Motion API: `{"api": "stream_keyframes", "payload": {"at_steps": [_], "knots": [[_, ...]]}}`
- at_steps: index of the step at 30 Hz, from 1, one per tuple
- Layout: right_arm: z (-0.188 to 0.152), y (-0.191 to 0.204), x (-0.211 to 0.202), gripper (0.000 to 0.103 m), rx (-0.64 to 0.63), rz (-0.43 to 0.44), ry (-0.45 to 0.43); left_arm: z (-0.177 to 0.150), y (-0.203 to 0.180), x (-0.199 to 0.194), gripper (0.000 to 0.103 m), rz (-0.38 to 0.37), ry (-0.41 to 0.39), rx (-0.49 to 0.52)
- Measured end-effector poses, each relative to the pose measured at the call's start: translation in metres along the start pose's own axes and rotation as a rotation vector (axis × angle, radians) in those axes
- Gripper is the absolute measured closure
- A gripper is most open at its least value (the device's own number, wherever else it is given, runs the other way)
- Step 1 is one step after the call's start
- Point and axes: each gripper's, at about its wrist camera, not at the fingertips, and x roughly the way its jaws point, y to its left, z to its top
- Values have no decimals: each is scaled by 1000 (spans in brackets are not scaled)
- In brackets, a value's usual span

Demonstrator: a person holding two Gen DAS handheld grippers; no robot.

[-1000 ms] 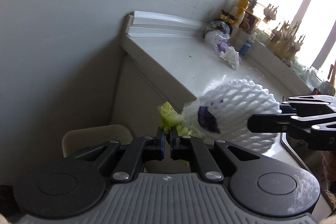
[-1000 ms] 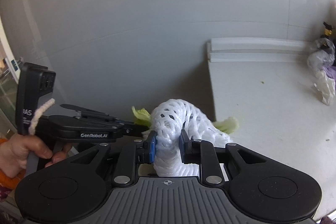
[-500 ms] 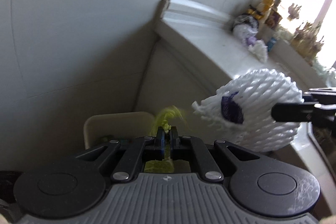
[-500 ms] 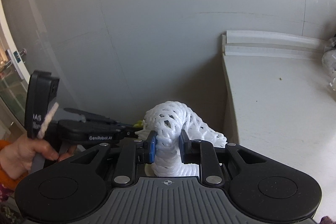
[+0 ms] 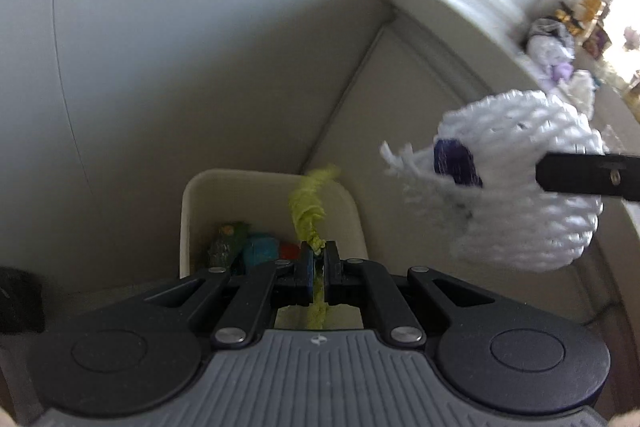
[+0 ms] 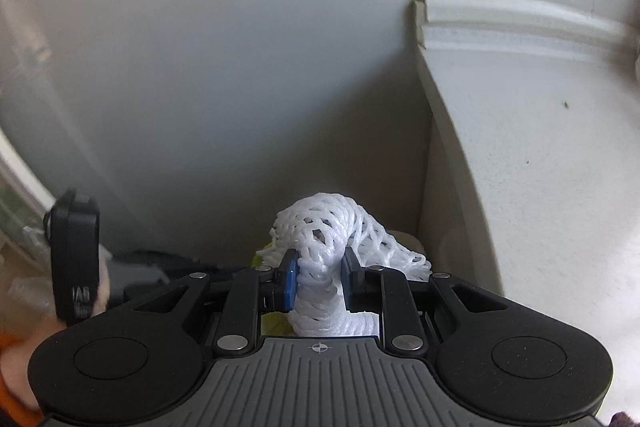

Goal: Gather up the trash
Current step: 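Carry the lettuce leaf and foam net with both tools to the wastebasket, then open both tools to drop the lettuce leaf and foam net into the wastebasket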

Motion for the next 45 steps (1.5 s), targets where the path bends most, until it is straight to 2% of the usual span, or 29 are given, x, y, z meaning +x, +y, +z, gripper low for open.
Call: {"api": "stream_keyframes", "payload": {"at_steps": [6,10,14,22,32,36,39,43,45], "knots": [[10,-7,36,83,65,-45,34,-1,9,27,99,29,-2,-60],[8,-10,55,83,101,-58,73,-1,20,48,99,40,-5,-142],[10,-9,80,83,98,-83,107,-6,26,72,99,84,8,-181],[7,-10,114,83,87,-100,162,-21,29,112,99,203,82,-164],[1,-12,146,83,124,-128,226,-30,43,131,97,320,141,-145],[-5,-12,158,83,163,-146,252,-31,47,129,79,336,139,-163],[-6,-13,171,82,167,-150,273,-31,44,121,74,324,131,-156],[-11,-11,186,82,164,-169,300,-25,38,115,51,323,126,-139],[-16,-18,193,82,177,-171,317,-26,37,110,45,321,133,-131]]}}
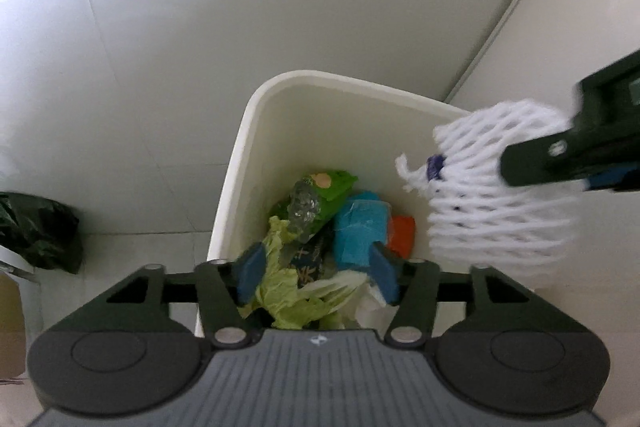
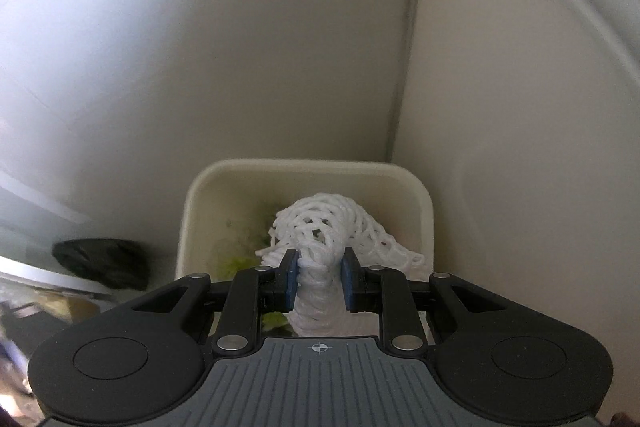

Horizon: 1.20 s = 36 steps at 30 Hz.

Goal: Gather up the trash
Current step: 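Open both tools to drop the lettuce leaf and foam net into the wastebasket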

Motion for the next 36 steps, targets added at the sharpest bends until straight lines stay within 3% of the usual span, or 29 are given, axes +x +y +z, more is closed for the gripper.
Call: {"api": "stream_keyframes", "payload": {"at_steps": [8,9,11,13,25,36], "knots": [[1,-11,28,75,30,20,67,-6,-3,4,33,2,20,54],[0,-13,31,70,31,26,78,-6,-3,4,31,1,25,56],[2,-15,33,46,39,41,93,-7,-4,3,29,3,33,61],[3,-16,32,41,40,42,88,-9,-5,4,27,-3,42,78],[5,-14,38,33,22,39,87,-13,-8,1,19,-3,59,97],[3,4,8,29,-30,71,62,-12,2,-24,14,-44,32,87]]}}
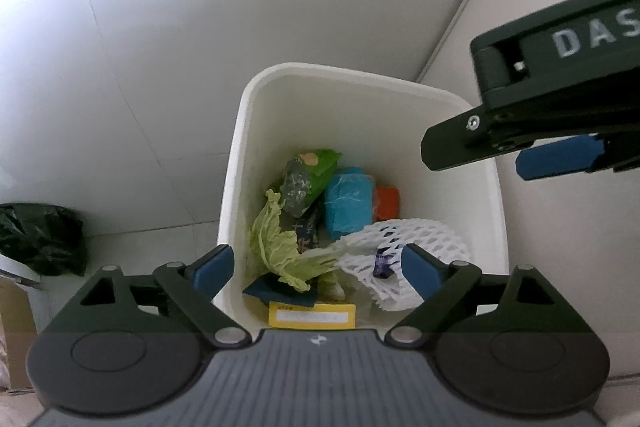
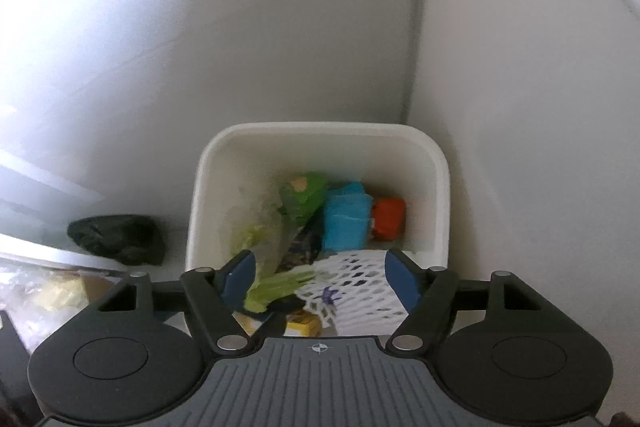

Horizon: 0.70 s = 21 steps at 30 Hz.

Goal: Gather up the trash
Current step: 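Open both tools to drop the lettuce leaf and foam net into the wastebasket, then move both open tools from the wastebasket back to the counter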

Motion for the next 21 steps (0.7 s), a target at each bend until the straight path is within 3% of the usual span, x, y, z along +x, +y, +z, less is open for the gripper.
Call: {"api": "stream_keyframes", "payload": {"at_steps": [14,21], "knots": [[-11,29,-86,17,-161,97,-83,3,19,-72,2,6,-91,46],[-20,26,-154,10,-256,133,-225,11,10,-102,1,8,-130,110]]}}
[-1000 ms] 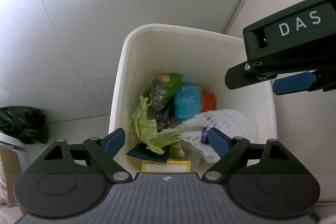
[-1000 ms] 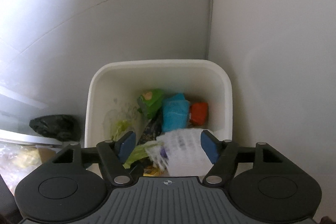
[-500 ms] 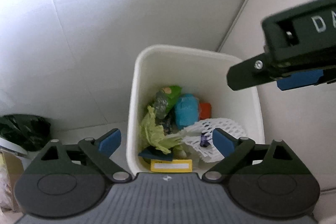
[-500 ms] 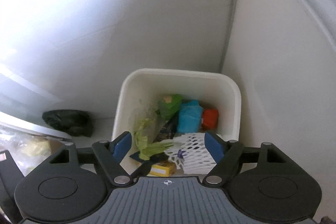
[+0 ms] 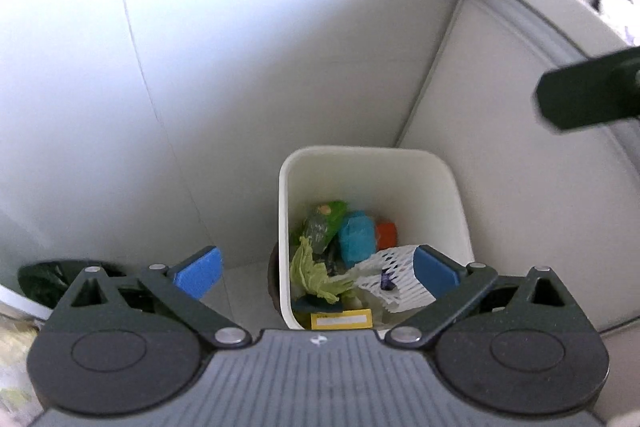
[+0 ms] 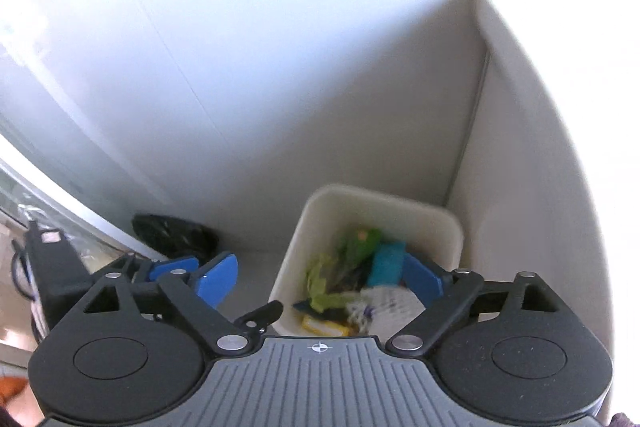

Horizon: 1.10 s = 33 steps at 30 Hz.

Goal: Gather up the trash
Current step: 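Move both open tools from the wastebasket back to the counter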

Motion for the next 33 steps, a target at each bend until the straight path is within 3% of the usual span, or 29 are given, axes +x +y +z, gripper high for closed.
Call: {"api": "stream_keyframes", "payload": {"at_steps": [4,10,15,21,33], "knots": [[1,-5,-32,5,-77,-63,-93,9,-10,-14,1,-18,-19,36],[-1,-17,-66,5,-217,-264,-221,32,-41,-36,1,-47,-104,110],[-2,-47,-91,2,-236,-345,-310,53,-73,-53,1,-97,-160,171],[-3,-117,-119,2,-100,-379,-360,84,-116,-62,1,-154,-221,227],[-36,-241,-192,0,217,-589,-471,126,-223,-59,1,-289,-316,320]]}}
